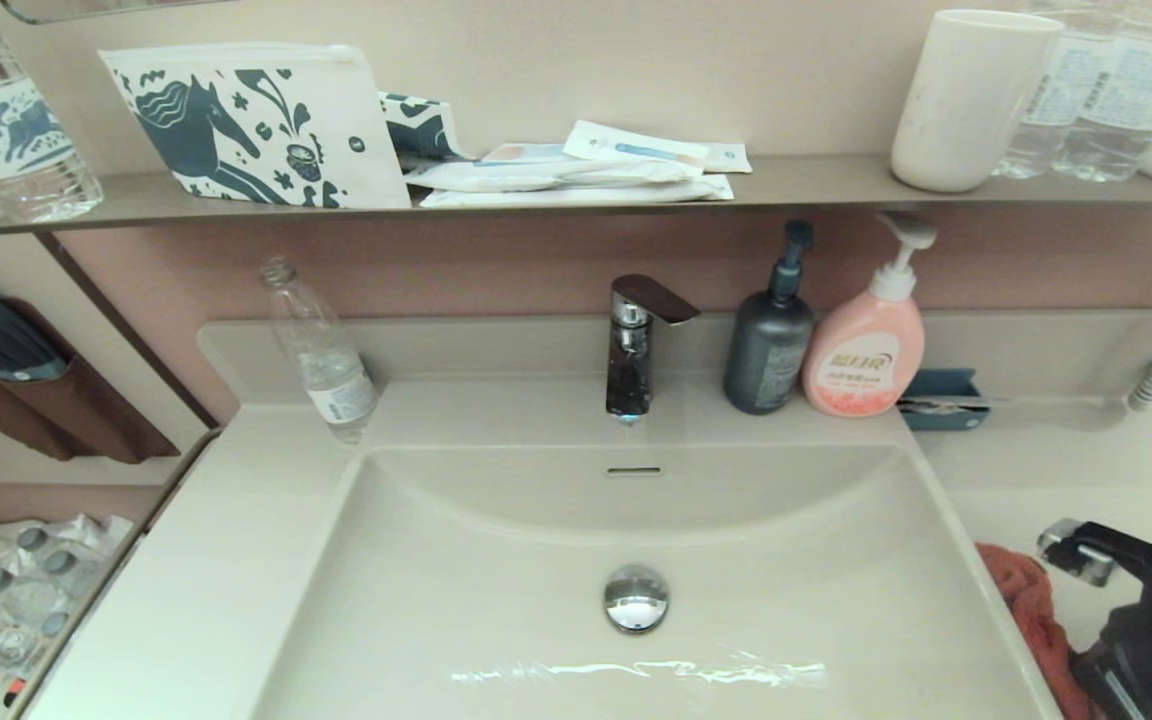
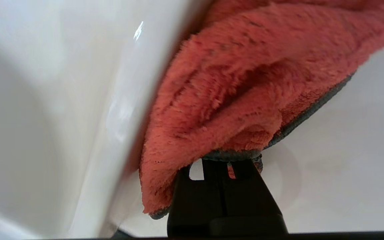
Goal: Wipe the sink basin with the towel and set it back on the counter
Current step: Wipe the sink
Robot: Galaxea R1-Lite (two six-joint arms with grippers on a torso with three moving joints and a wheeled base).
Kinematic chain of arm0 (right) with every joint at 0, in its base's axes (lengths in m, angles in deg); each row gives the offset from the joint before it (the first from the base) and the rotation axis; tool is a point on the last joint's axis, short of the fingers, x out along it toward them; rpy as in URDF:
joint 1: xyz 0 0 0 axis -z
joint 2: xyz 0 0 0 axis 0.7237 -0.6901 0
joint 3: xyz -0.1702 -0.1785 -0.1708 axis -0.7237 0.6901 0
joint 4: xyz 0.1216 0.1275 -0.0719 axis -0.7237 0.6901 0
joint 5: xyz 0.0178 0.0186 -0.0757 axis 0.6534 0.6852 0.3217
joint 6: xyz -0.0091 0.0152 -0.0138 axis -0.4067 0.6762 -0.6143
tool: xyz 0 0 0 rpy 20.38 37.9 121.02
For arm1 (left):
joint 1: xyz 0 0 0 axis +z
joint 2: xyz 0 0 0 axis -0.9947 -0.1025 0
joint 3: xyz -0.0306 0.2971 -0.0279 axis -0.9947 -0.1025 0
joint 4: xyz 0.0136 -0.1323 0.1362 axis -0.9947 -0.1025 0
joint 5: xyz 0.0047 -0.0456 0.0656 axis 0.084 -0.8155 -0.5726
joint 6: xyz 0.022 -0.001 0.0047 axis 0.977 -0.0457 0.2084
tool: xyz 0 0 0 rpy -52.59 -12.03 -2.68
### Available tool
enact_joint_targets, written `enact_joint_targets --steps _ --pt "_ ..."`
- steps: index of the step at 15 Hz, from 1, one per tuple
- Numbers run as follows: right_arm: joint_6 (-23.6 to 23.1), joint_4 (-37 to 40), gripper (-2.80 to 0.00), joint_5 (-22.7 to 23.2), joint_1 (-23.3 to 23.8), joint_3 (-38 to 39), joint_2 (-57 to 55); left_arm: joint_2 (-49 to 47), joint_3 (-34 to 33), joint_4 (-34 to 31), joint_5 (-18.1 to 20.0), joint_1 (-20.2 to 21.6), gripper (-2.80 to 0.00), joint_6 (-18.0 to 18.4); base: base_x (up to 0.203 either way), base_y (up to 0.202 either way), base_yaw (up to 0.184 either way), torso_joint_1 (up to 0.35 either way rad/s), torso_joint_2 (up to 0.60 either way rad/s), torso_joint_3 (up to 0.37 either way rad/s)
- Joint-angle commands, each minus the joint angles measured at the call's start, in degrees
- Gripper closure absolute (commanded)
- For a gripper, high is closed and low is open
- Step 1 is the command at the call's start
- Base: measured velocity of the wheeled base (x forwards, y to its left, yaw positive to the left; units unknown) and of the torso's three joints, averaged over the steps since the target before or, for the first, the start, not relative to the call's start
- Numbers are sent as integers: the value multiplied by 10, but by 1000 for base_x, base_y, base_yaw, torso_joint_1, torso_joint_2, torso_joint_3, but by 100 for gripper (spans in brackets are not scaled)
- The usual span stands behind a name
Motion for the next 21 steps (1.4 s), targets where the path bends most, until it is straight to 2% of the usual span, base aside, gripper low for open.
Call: enact_joint_targets --steps 1,3,7,8,12,14,17,21 --pt "15 -1 0 8 12 -39 -41 0 0 0 0 0 0 0 0 0 0 0 0 0" --pt "42 -27 0 15 17 -58 -68 0 0 0 0 0 0 0 0 0 0 0 0 0" --pt "104 -157 0 17 17 -65 -126 0 0 0 0 0 0 0 0 0 0 0 0 0" --pt "133 -182 0 17 17 -75 -138 0 0 0 0 0 0 0 0 0 0 0 0 0" --pt "226 -192 0 15 18 -156 -153 0 0 0 0 0 0 0 0 0 0 0 0 0" --pt "231 -191 0 11 18 -176 -162 0 0 0 0 0 0 0 0 0 0 0 0 0" --pt "230 -193 0 -35 26 -184 -171 0 0 0 0 0 0 0 0 0 0 0 0 0" --pt "211 -188 0 -62 72 -187 -171 0 0 0 0 0 0 0 0 0 0 0 0 0"
